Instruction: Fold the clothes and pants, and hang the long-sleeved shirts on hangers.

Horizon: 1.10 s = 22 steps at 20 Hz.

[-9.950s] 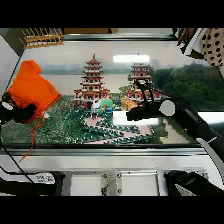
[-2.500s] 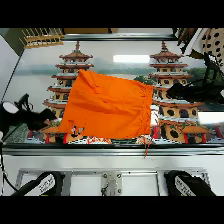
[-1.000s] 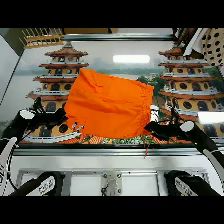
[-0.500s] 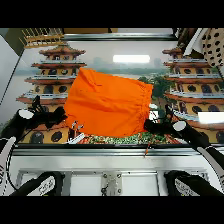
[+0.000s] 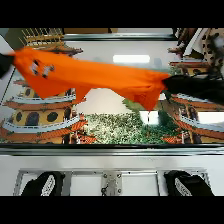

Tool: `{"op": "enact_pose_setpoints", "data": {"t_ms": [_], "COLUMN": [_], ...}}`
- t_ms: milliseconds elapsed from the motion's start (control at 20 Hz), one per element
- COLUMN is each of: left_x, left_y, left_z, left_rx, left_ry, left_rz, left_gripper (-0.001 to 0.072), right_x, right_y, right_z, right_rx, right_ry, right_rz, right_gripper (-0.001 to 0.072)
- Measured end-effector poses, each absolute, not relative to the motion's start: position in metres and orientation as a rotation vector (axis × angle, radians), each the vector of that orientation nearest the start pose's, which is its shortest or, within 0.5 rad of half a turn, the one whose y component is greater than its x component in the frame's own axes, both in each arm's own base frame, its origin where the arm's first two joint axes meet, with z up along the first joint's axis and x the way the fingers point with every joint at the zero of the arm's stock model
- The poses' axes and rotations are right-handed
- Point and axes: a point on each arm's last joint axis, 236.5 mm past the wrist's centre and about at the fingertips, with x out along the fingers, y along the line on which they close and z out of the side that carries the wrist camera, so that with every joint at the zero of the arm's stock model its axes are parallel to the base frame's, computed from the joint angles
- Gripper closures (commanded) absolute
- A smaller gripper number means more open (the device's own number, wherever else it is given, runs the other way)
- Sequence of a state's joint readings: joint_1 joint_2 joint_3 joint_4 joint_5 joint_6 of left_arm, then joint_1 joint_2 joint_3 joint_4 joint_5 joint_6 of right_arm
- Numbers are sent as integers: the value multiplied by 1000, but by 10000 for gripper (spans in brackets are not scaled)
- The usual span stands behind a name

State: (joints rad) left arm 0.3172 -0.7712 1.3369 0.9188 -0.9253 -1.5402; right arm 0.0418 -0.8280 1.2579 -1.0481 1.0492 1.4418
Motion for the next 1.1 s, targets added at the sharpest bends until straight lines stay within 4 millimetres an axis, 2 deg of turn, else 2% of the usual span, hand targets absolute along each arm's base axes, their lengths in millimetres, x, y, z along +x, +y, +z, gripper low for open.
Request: {"op": "enact_pose_setpoints", "data": {"t_ms": [100, 200, 250, 350, 450, 500, 650, 750, 850, 950, 1050, 1100], "left_x": [303, 252, 231, 201, 194, 202, 258, 326, 394, 453, 498, 513], "left_y": [-19, -36, -43, -53, -55, -53, -40, -30, -30, -41, -58, -65], "left_z": [434, 486, 504, 529, 537, 535, 507, 462, 403, 335, 269, 243], "left_rx": [-409, -344, -320, -287, -276, -283, -338, -415, -483, -542, -584, -598], "left_ry": [65, -80, -134, -213, -233, -216, -87, 66, 239, 406, 541, 588], "left_rz": [-175, -202, -212, -225, -230, -229, -232, -249, -268, -291, -303, -305], "left_gripper": [699, 699, 699, 700, 699, 700, 700, 700, 700, 700, 700, 700], "right_x": [312, 276, 259, 233, 215, 211, 218, 241, 273, 310, 347, 366], "right_y": [116, 115, 114, 112, 110, 109, 109, 109, 111, 108, 109, 110], "right_z": [324, 364, 376, 386, 382, 377, 345, 311, 270, 221, 175, 154], "right_rx": [251, 269, 283, 319, 364, 388, 454, 476, 489, 473, 475, 481], "right_ry": [464, 383, 359, 349, 387, 421, 587, 740, 904, 1054, 1162, 1193], "right_rz": [450, 455, 454, 446, 425, 413, 369, 331, 298, 260, 239, 228], "right_gripper": [699, 699, 699, 699, 699, 699, 699, 699, 698, 699, 698, 698]}}
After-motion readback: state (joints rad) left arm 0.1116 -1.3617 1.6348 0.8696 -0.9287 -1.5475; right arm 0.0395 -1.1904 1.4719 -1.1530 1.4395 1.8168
